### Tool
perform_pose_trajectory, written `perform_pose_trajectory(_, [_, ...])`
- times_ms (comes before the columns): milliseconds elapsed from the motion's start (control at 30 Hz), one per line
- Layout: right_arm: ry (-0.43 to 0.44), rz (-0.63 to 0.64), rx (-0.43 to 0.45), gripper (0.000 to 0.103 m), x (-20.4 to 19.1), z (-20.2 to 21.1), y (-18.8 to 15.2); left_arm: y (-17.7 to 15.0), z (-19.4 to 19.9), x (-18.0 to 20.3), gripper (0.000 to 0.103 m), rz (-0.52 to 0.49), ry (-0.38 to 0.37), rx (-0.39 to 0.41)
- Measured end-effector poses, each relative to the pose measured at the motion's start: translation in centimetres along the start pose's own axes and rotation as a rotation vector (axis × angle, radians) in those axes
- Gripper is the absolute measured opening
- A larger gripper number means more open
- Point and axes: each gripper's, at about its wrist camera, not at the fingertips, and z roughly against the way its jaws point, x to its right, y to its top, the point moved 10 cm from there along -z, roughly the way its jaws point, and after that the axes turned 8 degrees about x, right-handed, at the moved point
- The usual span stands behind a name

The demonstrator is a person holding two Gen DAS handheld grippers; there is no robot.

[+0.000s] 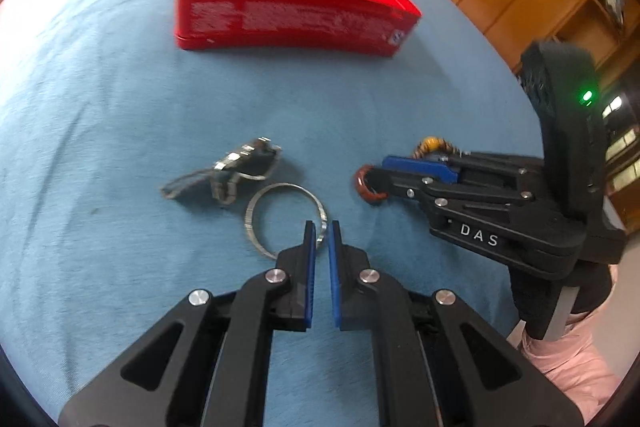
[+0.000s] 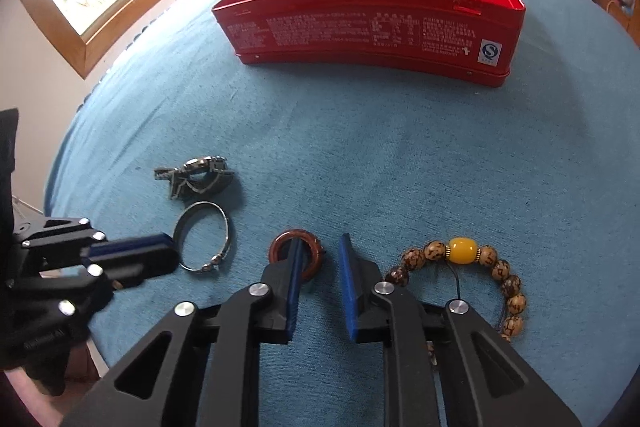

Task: Organize jewelry
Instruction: 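Grasp the silver ring with the left tool while the right tool grasps the brown wooden ring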

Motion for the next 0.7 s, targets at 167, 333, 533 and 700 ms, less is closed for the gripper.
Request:
perform_pose_trajectory(167, [0.011, -0.009, 0.001, 0.011, 0.3, 0.3, -0.4, -0.5, -1.6, 0.7, 0.006, -0.032, 0.017, -0.035])
perform_pose_trajectory(333, [0.021, -0.030, 0.008, 0.010, 0.6, 0.5, -0.2, -0.9, -2.9, 1.1, 0.005, -0.046, 0.026, -0.064])
perform_pose_trajectory(533, [0.047, -0.038, 0.009, 0.009, 0.8, 0.7, -0.3, -0.7, -3.2, 1.0, 0.000, -0.033, 0.030, -0.057])
perform_pose_trajectory(700, [0.065, -0.051, 0.021, 0.008, 1.1, 1.5, -0.1, -0.3, -2.1, 0.5, 0.000, -0.011, 0.019, -0.029])
